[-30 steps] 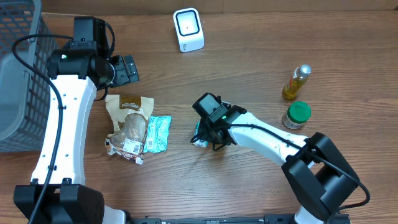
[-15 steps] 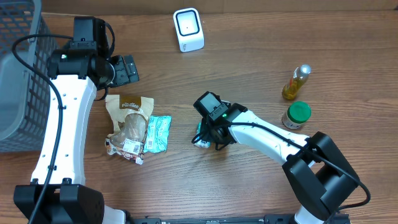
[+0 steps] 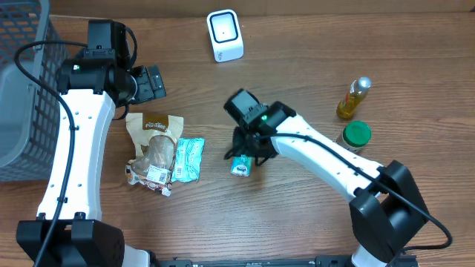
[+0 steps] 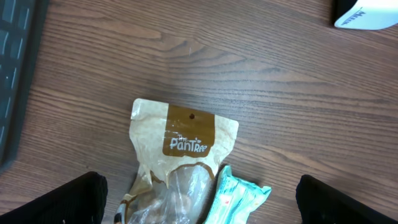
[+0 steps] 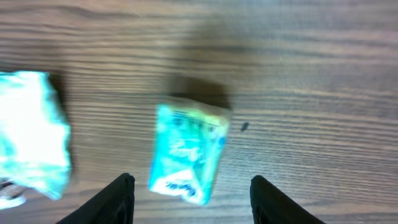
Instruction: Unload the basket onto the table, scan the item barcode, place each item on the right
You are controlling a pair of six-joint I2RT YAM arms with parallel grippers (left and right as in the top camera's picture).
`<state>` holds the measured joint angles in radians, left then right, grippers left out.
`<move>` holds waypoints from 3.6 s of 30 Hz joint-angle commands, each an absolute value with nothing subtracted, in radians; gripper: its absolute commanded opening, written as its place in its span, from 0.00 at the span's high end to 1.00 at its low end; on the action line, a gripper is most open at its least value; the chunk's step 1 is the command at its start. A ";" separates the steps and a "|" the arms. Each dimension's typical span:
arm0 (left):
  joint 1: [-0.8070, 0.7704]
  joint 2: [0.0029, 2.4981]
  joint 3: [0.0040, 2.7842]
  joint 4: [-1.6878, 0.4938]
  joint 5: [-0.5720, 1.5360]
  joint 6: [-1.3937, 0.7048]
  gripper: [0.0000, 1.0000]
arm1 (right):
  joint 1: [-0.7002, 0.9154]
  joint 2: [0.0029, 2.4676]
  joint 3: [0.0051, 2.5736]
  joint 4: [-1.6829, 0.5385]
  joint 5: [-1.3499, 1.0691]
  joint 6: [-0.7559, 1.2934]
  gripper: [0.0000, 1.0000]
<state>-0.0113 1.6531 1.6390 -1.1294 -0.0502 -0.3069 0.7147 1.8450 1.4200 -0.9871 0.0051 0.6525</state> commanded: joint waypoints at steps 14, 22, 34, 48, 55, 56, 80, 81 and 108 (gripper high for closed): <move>-0.009 1.647 1.652 -1.126 -0.059 -0.292 0.01 | 0.731 1.843 1.348 -0.855 -0.093 0.632 0.83; -0.009 1.647 1.652 -1.126 -0.059 -0.292 0.00 | 0.791 1.843 1.295 -0.766 -0.072 0.655 0.80; -0.009 1.647 1.652 -1.126 -0.059 -0.292 0.00 | 0.897 1.843 1.208 -0.656 -0.031 0.684 0.84; -0.009 1.647 1.652 -1.126 -0.059 -0.292 0.00 | 0.909 1.843 1.105 -0.480 -0.010 0.685 0.90; -0.009 1.647 1.652 -1.126 -0.059 -0.292 0.00 | 0.908 1.843 1.105 -0.498 -0.008 0.684 0.89; -0.009 1.647 1.652 -1.126 -0.059 -0.292 0.00 | 0.908 1.843 1.105 -0.508 -0.001 0.685 0.89; -0.009 1.647 1.652 -1.126 -0.059 -0.292 0.01 | 0.876 1.840 1.251 -0.866 0.176 0.614 0.86; -0.009 1.647 1.652 -1.126 -0.059 -0.292 0.01 | 0.876 1.840 1.285 -0.893 0.153 0.556 0.86; -0.009 1.647 1.652 -1.126 -0.059 -0.292 0.00 | 0.875 1.843 1.152 -0.736 0.299 0.025 0.61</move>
<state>-0.0113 1.6531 1.6390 -1.1294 -0.0502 -0.3069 0.8776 1.8469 1.1687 -0.7631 0.2619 0.0528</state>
